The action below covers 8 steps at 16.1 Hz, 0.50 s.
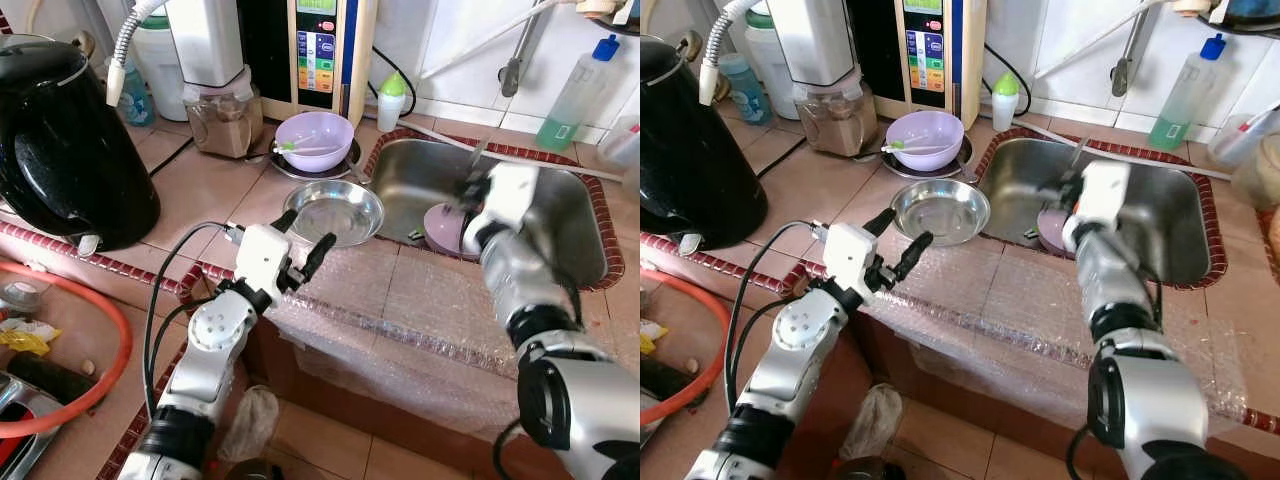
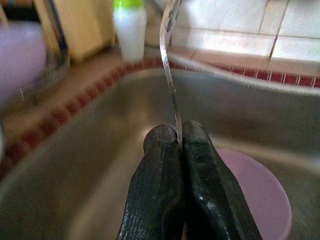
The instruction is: Kitchen organization
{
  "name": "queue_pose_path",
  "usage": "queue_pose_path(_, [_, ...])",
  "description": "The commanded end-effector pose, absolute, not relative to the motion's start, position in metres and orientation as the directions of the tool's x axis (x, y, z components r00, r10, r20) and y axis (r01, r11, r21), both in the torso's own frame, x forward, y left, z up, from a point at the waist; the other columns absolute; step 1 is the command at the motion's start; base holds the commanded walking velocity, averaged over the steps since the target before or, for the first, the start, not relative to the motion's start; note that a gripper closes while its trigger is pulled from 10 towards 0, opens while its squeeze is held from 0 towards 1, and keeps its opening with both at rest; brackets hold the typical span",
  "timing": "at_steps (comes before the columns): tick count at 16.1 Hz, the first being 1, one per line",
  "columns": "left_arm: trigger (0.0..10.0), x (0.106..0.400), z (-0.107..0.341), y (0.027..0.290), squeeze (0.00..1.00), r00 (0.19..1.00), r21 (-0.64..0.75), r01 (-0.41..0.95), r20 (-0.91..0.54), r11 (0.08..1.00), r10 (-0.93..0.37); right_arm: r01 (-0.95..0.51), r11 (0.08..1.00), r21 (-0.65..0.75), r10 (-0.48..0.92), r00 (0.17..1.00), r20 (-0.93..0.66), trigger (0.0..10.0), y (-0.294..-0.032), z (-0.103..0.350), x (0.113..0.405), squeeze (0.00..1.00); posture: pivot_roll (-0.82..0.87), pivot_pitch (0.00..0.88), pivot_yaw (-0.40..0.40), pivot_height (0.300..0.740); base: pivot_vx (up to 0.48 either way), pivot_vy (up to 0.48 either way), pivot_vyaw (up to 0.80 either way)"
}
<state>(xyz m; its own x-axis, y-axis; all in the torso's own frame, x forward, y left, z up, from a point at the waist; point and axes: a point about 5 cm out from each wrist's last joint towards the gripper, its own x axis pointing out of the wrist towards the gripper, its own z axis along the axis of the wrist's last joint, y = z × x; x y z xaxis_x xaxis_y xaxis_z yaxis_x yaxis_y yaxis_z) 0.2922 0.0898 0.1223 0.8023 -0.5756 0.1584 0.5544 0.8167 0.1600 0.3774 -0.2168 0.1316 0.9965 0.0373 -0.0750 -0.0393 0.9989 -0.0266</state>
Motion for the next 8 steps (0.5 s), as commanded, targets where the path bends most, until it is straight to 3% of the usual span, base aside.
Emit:
queue_pose_path(1, [10.0,0.29,0.123,0.089,1.0,0.792,0.187,0.566,0.147,0.803,-0.592,-0.07,0.992,-0.103,0.056,0.989,-0.133,0.0,-0.215,0.122,0.375,0.0,0.03,0.0,0.059,0.74,0.0,0.0,0.0])
queue_pose_path(2, [10.0,0.289,0.122,0.089,1.0,0.792,0.187,0.567,0.143,0.802,-0.594,-0.086,0.988,-0.126,0.064,0.984,-0.163,0.3,-0.214,0.117,0.373,0.0,0.03,0.0,0.06,0.74,0.0,0.0,0.0])
queue_pose_path(3, [10.0,0.288,0.121,0.09,1.0,0.793,0.189,0.568,0.134,0.801,-0.594,-0.101,0.983,-0.155,0.07,0.978,-0.197,7.0,-0.212,0.111,0.372,0.69,0.04,0.0,0.063,0.74,0.0,0.0,0.0])
queue_pose_path(4, [10.0,0.287,0.12,0.091,1.0,0.795,0.188,0.566,0.13,0.802,-0.592,-0.115,0.979,-0.171,0.077,0.974,-0.213,10.0,-0.211,0.108,0.371,1.0,0.04,0.0,0.063,0.74,0.0,0.0,0.0])
queue_pose_path(8, [10.0,0.285,0.119,0.094,1.0,0.799,0.194,0.564,0.117,0.803,-0.59,-0.153,0.968,-0.198,0.098,0.96,-0.263,10.0,-0.206,0.097,0.367,1.0,0.05,0.0,0.072,0.74,0.0,0.0,0.0])
